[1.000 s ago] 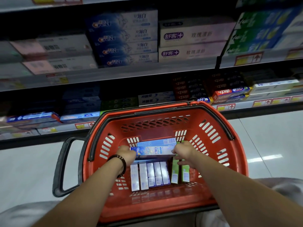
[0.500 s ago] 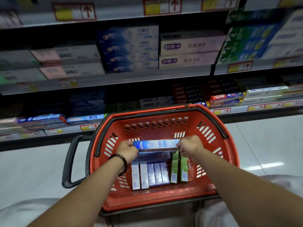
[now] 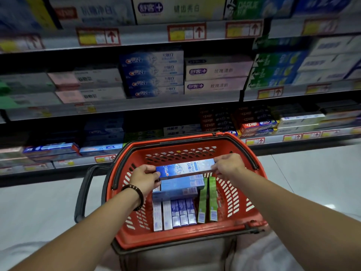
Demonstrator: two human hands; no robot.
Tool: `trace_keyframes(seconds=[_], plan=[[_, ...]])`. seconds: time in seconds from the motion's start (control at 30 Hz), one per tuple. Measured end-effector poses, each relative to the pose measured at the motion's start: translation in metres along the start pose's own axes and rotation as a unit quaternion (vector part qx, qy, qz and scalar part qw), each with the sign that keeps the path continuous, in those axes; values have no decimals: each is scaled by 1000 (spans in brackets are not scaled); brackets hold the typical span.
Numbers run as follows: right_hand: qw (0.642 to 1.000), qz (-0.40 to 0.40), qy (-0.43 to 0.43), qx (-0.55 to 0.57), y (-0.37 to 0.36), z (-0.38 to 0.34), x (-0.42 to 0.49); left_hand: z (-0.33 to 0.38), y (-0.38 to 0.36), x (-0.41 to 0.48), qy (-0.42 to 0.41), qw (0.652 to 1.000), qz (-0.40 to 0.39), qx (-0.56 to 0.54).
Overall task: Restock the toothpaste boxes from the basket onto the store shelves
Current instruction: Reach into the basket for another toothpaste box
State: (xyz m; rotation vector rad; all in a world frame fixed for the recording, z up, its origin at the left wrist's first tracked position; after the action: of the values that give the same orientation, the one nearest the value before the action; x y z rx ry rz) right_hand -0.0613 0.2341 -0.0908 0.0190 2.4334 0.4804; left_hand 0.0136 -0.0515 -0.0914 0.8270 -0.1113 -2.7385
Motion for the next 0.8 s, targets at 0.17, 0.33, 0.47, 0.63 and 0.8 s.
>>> trace_keyframes(seconds=[0.17,0.33,0.47,0.63,0.8], plan=[[998,47,43,-29,11,-20,-16,20,-3,-11,-14,1000,11,-19],[995,38,96,9,21,-49,-31,50,6,-21,-50,998,35,-32],[992,31,123,29,24,-72,-39,75,13,-28,-84,994,33,-58],[986,17,148,76,23,-87,-51,90,22,-34,-129,989,29,-61],[978,16,187,89,15,-88,-58,87,35,-36,-177,983,40,-11]])
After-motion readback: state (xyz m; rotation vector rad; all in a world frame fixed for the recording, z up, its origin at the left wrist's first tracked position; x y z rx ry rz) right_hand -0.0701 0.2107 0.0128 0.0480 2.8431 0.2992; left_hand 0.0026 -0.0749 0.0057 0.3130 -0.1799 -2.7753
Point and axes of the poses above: each hand's wrist, its own x-axis towards the middle knuckle, its own y-axis out of the back of the hand, z = x × y, the point moved 3 cm from there along x, towards the middle knuckle, and after that the axes turned 6 degrees about -z, right-handed, at the moved point
